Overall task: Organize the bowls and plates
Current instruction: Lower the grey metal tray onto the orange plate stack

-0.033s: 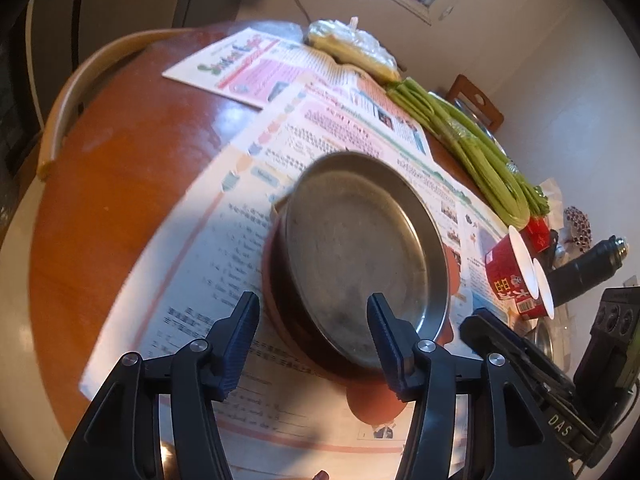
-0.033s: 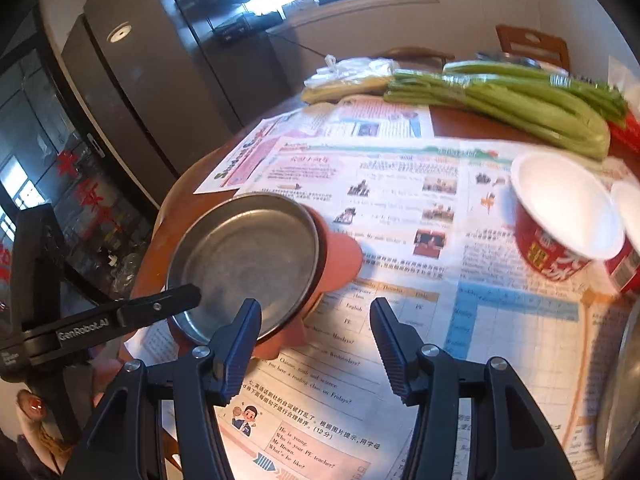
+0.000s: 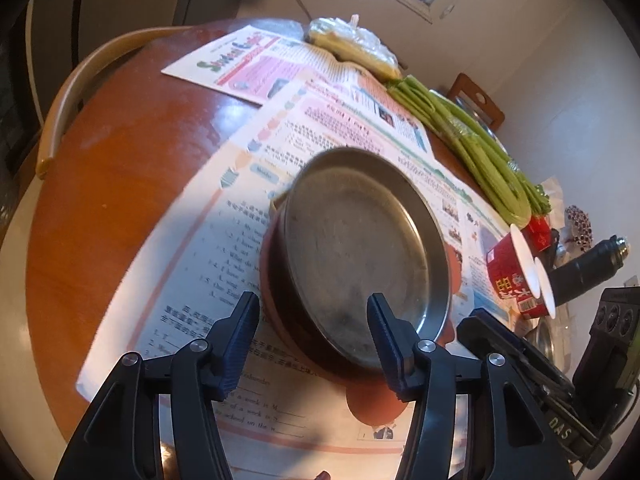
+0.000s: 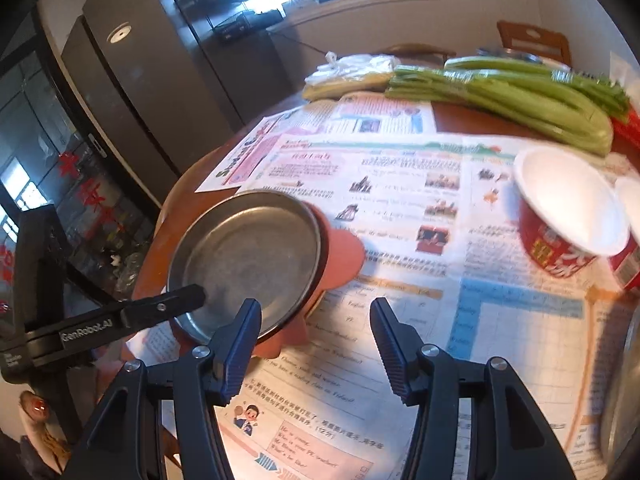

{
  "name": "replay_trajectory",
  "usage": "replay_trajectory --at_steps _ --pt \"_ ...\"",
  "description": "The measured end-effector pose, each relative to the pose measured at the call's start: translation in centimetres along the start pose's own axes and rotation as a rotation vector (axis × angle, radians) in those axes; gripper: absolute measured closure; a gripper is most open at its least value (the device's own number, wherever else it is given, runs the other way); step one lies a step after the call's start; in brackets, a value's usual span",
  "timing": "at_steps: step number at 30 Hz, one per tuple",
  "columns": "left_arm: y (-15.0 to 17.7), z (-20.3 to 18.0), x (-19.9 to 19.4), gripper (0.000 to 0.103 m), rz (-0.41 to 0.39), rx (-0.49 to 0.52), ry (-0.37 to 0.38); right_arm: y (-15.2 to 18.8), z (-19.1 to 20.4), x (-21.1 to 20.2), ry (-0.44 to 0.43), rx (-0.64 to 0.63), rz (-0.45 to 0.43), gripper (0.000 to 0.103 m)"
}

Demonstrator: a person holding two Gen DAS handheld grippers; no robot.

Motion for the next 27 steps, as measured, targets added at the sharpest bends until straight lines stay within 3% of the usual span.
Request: replay_trajectory --at_steps 16,27 --pt "-0.6 -4.0 1.9 0.045 0.008 0.089 -0.025 0.2 -0.7 2.1 -0.070 0.022 0.045 0.047" --pt "-2.1 -7.9 3.6 0.045 0.012 0.159 -0.034 -1.2 -4.0 0.6 -0.033 0.053 -0.010 0.047"
Point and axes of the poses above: each gripper's, at about its wrist camera, not at the fingertips, and x roughly the way its jaws point, z to its left, y to its underside, the point moved 5 cm from there along x, roughly the way its jaws point, and after that the axes turned 13 degrees about -y, right-handed, at the moved point
